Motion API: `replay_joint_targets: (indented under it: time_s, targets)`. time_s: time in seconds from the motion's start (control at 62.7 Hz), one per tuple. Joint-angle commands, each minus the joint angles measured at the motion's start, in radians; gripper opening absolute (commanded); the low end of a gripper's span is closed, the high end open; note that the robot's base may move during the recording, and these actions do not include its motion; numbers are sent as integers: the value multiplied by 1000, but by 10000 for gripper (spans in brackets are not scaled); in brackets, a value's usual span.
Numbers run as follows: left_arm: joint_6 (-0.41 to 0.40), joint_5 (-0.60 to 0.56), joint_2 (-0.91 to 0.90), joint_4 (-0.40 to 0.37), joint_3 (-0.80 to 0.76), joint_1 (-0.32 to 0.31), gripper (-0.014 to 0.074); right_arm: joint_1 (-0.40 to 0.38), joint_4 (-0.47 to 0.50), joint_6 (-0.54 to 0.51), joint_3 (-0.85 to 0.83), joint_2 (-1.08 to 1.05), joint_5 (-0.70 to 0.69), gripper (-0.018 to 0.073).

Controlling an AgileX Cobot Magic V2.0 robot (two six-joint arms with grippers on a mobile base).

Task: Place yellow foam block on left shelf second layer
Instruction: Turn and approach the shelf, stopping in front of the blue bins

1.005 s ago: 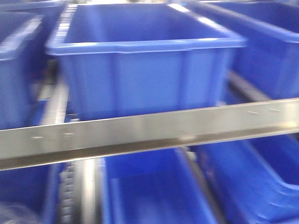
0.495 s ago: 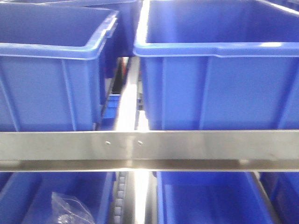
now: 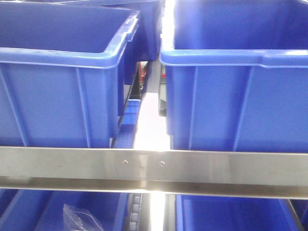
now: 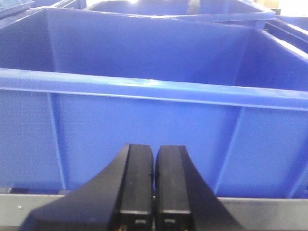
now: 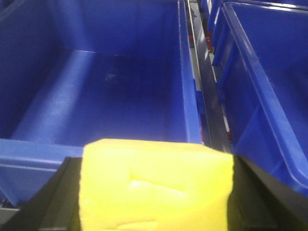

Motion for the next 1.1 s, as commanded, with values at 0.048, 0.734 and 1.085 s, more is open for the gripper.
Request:
replay_joint_targets:
  time_s: [0.048,0.734,1.085]
  targets:
    - [-4,-88,3,-7,26,-1,136,-6,-30,-2,-29,18,-79,286]
    - [-4,-88,3,-7,26,-1,136,-6,-9,-2,-59,31,-73,286]
    - [-4,-88,3,-7,26,-1,136,3,121,-108,-481,486,15,286]
